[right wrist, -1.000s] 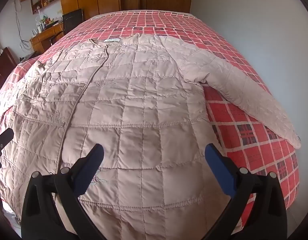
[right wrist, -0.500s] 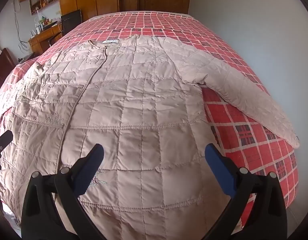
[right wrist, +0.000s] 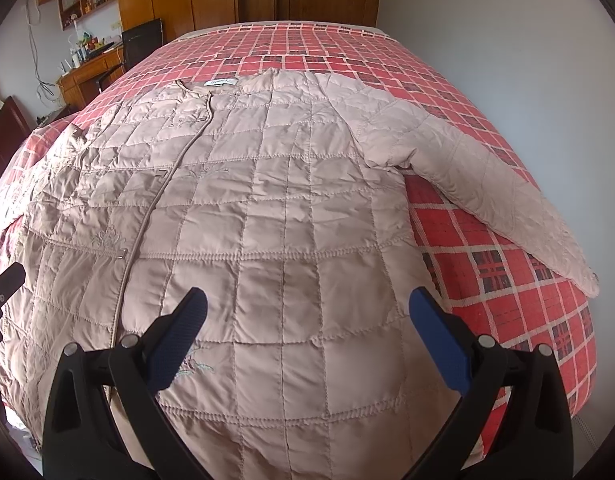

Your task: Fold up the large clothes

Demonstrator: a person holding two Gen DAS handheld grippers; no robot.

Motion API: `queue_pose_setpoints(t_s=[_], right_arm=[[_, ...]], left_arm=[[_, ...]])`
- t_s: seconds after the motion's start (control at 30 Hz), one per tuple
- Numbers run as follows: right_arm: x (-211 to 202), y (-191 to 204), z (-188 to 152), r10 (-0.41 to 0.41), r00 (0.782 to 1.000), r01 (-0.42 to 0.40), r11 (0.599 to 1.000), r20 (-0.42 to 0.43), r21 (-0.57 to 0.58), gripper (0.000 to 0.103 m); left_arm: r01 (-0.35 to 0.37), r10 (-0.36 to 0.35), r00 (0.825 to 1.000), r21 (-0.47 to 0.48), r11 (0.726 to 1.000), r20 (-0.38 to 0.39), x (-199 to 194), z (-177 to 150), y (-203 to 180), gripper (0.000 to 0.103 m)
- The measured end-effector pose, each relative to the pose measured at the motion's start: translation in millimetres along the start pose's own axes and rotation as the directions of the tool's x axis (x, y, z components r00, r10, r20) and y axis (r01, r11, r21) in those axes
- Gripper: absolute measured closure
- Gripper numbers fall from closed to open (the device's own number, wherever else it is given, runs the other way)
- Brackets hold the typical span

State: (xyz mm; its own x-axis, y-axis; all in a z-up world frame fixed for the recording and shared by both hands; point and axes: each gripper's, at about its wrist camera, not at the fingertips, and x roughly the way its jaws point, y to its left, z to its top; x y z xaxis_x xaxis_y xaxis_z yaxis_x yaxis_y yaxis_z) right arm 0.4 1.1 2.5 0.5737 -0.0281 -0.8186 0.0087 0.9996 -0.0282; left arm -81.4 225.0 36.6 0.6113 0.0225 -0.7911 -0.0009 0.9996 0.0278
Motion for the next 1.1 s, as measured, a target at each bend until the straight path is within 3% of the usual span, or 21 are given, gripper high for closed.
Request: queue_pose_setpoints(t_s=[1.1], right_arm=[[0.6,-0.9,2.9,0.005,1.000,-0.005,1.000,0.008,0.005,0.003]], left_arm=[[-0.002,0.002,1.000,-0.003,1.000,-0.001,0.3,0.0,0.9,0.004]])
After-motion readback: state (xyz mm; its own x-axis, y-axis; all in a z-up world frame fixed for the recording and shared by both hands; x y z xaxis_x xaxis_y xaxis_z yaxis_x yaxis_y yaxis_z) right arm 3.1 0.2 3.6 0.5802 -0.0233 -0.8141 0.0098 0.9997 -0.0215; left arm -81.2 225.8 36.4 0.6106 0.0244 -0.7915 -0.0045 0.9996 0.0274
